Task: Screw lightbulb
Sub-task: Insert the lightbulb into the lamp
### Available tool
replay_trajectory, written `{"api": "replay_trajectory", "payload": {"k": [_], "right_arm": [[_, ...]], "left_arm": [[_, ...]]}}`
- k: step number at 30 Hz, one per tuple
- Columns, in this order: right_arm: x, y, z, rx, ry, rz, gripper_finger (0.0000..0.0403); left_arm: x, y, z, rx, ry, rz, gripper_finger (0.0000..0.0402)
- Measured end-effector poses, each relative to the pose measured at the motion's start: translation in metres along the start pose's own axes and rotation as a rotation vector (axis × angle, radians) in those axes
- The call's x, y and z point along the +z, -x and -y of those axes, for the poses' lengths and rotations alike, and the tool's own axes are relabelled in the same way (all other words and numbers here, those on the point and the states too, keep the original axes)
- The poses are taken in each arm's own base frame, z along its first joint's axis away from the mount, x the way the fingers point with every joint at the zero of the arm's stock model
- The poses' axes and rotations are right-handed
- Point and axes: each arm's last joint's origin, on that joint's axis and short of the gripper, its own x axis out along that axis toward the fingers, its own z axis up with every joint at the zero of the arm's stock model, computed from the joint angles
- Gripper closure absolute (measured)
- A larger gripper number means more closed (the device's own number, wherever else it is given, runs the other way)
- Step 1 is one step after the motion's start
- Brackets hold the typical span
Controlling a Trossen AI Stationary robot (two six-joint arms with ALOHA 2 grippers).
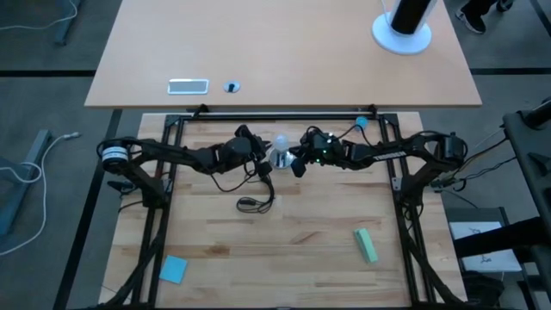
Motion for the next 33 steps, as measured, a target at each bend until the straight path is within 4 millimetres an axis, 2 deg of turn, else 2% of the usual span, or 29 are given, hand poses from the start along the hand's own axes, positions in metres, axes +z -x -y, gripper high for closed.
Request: {"api": "replay_trajectory", "payload": {"k": [6,12,28,33], "right_arm": [[0.001,0.002,0.005,-0.069,0.018,0.004,0.0403],[0.005,-0.001,0.019,-0.123,0.015,0.024,0.0403],[0.01,-0.002,0.017,-0.01,0.019,0.045,0.0403],[0.007,-0.01,0.017,0.006,0.019,0.035,0.0403]], "left_arm": [[0.0,0.003,0.008,-0.097,-0.015,0.004,0.0361],[0.002,0.002,0.006,-0.089,-0.01,0.021,0.0361],[0.004,0.001,0.003,-0.075,0.0,0.042,0.0361],[0.004,0.0,0.001,-0.069,0.003,0.041,0.0361]]}}
